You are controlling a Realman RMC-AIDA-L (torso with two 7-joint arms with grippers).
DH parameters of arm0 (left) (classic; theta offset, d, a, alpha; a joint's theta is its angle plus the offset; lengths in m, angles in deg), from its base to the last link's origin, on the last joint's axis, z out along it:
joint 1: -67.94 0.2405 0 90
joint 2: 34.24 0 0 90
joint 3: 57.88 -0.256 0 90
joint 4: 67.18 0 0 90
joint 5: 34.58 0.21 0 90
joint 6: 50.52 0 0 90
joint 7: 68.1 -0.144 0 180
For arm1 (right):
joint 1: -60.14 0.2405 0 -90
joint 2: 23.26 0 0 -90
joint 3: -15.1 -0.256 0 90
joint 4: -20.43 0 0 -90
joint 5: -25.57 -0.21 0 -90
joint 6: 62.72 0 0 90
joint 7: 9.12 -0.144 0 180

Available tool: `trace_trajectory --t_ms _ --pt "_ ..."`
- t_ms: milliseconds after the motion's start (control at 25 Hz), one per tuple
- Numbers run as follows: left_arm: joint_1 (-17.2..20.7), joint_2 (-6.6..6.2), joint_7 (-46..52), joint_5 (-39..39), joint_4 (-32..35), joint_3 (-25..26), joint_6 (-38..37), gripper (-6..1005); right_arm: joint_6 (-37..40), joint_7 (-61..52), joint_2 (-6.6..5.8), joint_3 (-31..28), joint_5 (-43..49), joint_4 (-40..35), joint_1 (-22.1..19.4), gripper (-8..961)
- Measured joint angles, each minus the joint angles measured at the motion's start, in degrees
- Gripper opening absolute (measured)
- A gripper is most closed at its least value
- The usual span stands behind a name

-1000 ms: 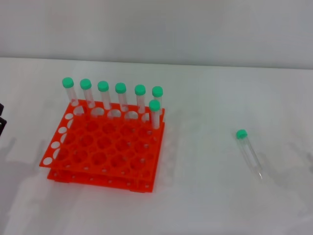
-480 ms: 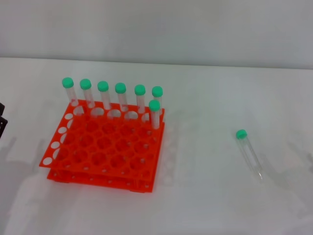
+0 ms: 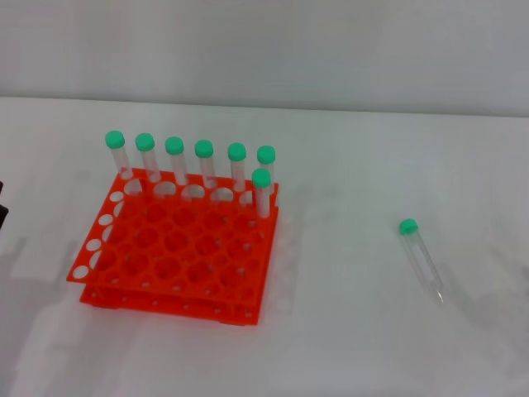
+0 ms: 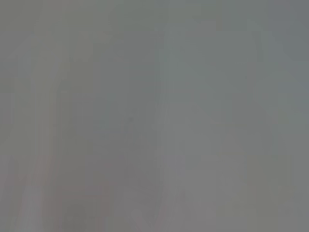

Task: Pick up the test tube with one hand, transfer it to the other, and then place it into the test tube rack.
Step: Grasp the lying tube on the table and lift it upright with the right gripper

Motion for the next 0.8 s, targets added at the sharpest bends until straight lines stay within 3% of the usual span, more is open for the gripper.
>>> trace_trajectory --t_ms 480,560,800 --pt "0.0 -0.38 3.3 2.4 0.0 -0.5 -0.2 759 -1.1 -2.3 -0.22 0.6 0.6 -4.8 -1.6 857" --pt "0.1 -0.36 3.3 2.6 0.0 -0.5 -0.2 758 -0.5 -5.7 -0.32 0.7 1.2 -8.4 -2.5 857" --pt "0.2 -0.26 3.3 3.4 0.0 -0.5 -0.7 757 5.0 -30.6 -0.59 0.7 10.0 -31.4 -5.7 858"
